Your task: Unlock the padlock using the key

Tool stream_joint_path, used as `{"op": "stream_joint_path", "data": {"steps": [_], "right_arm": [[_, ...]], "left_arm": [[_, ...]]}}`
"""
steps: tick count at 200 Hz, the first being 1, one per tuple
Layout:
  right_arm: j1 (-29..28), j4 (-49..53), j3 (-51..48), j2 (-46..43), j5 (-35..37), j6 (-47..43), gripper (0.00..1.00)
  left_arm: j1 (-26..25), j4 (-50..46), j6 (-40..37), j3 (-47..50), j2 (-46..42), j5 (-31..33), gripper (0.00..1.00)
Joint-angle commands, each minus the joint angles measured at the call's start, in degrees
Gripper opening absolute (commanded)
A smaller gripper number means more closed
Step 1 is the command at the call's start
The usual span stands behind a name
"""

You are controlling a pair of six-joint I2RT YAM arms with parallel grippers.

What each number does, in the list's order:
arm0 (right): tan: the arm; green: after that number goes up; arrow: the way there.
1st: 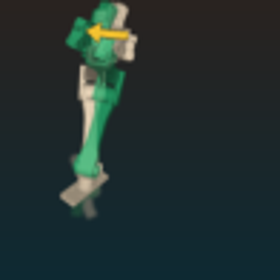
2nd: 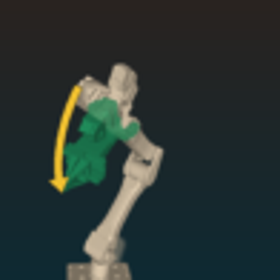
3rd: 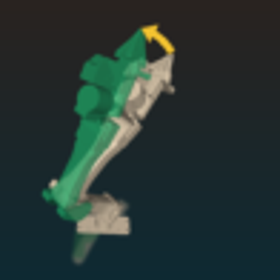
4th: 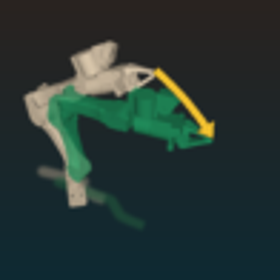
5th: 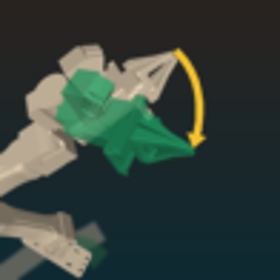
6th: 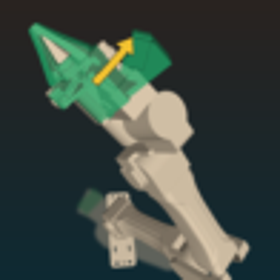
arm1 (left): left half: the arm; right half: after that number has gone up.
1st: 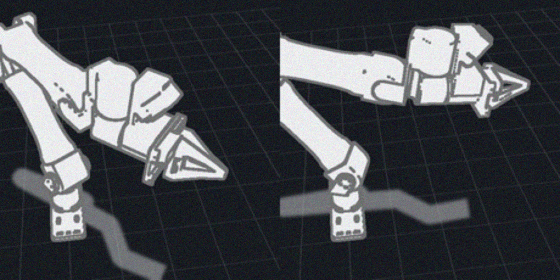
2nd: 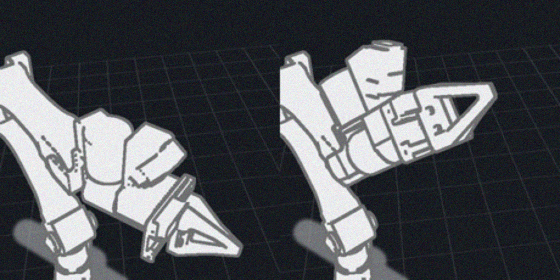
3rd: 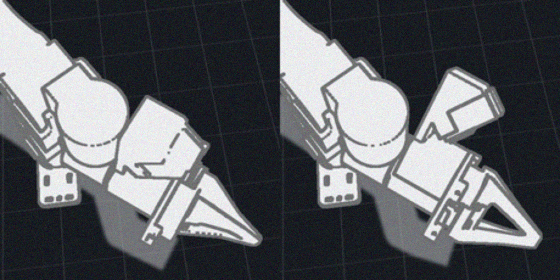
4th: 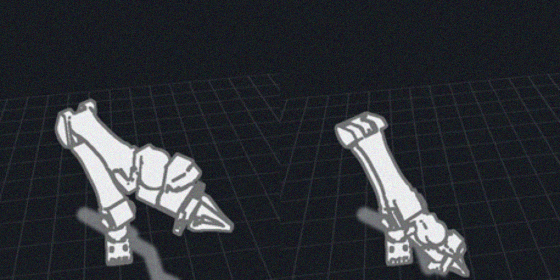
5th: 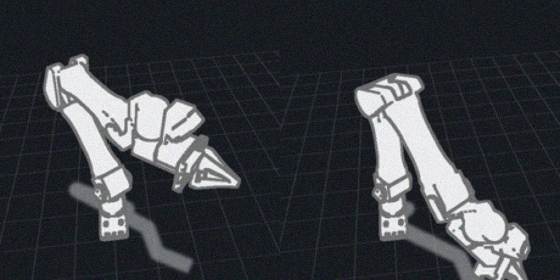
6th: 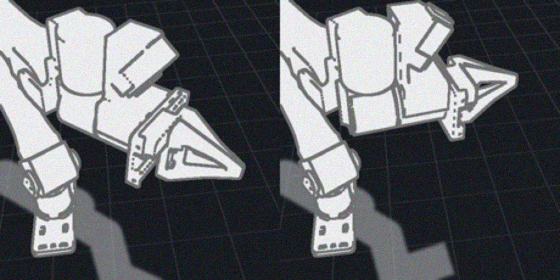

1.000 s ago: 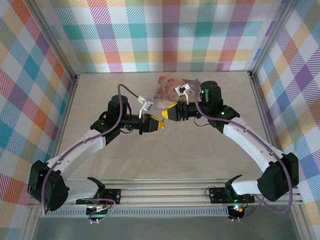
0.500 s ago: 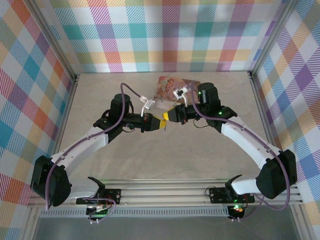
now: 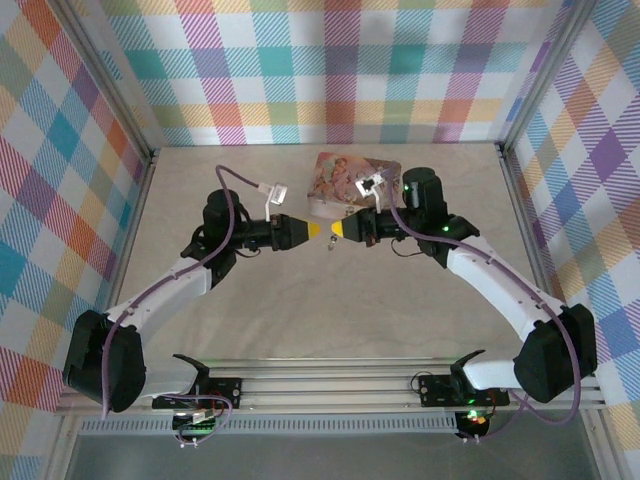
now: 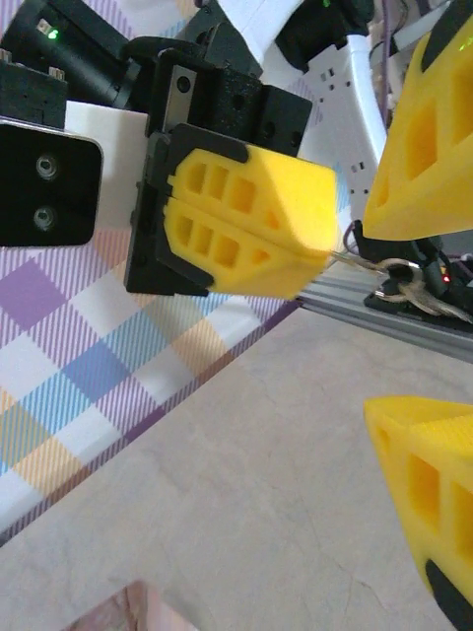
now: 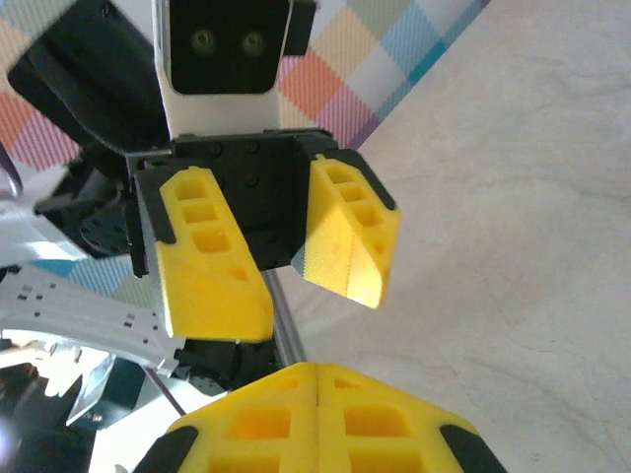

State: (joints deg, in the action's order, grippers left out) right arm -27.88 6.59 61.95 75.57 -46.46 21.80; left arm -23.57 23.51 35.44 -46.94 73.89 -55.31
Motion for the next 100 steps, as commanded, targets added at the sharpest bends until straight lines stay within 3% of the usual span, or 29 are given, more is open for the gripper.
{"op": "stream_joint_path", "data": {"steps": [1,57,100], "right_arm": [[0.54,-3.17,-0.84,-1.65,-0.06,1.96,0.00],[0.56,-9.34,-2.30,-1.74,0.05,5.50,0.00],[0.63,-10.37,-2.53,-2.52,-0.09,6.62,0.00]], "left_arm": [[-0.56,12.50,6.89,1.22,-0.39,-1.05,0.45],[-5.71,17.40,8.19,1.96,2.78,0.91,0.44],[-6.05,21.57,10.62,2.90,5.38,1.75,0.43]]}}
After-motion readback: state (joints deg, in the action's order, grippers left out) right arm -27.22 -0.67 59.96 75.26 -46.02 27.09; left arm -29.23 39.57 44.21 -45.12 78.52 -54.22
